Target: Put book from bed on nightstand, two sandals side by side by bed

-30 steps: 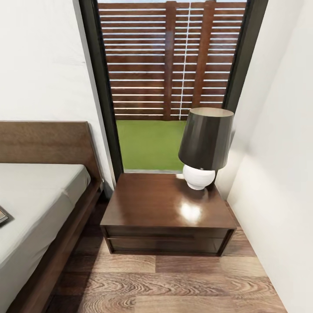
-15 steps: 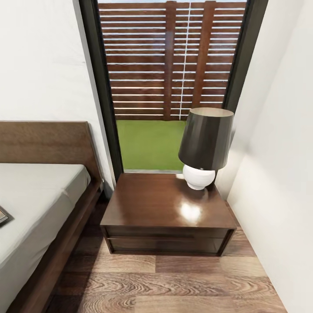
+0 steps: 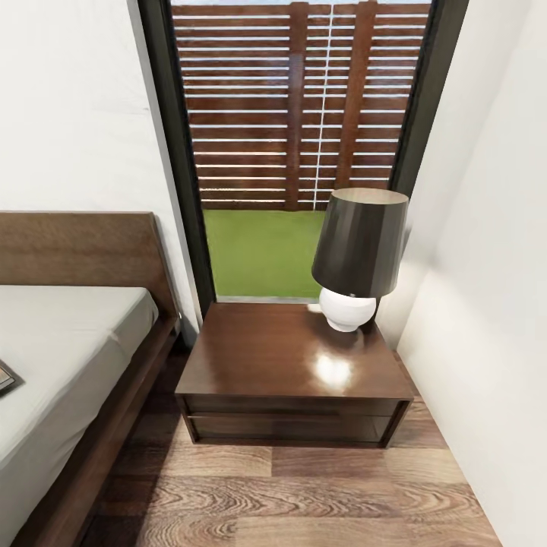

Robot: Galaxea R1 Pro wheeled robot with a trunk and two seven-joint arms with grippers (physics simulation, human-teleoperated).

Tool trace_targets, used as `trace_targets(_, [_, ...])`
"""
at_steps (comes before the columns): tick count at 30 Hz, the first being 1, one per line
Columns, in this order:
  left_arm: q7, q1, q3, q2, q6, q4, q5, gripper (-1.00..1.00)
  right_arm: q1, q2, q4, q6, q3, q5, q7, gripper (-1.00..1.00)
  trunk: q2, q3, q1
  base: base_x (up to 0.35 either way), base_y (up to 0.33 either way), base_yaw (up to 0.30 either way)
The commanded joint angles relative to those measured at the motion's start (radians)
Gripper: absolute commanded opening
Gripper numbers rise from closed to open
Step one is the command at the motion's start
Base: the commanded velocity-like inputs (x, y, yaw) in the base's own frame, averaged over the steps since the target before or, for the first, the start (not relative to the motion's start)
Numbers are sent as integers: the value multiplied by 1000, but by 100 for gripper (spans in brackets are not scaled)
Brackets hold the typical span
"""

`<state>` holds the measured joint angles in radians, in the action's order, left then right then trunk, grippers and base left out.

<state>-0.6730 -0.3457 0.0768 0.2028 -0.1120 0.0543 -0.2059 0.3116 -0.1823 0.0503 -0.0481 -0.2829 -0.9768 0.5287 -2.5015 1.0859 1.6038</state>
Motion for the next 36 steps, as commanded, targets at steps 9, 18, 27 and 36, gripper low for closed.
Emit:
trace_targets(9, [63,-1,8,1,-15,71,-14,100,1,0,2,-5,-4,-15,7,100,0,1,0,0,0,0])
trace_targets(18, [75,0,7,0,-154,203,-14,100,1,0,2,-7,-4,-18,5,100,0,1,0,0,0,0])
trace_targets(27, [81,4,6,0,-231,313,-14,100,1,-1,2,-12,-5,-21,6,100,0,1,0,0,0,0])
trace_targets(36, [87,-6,3,2,-338,401,-18,100,1,-12,-5,-14,-8,-22,5,100,0,1,0,0,0,0])
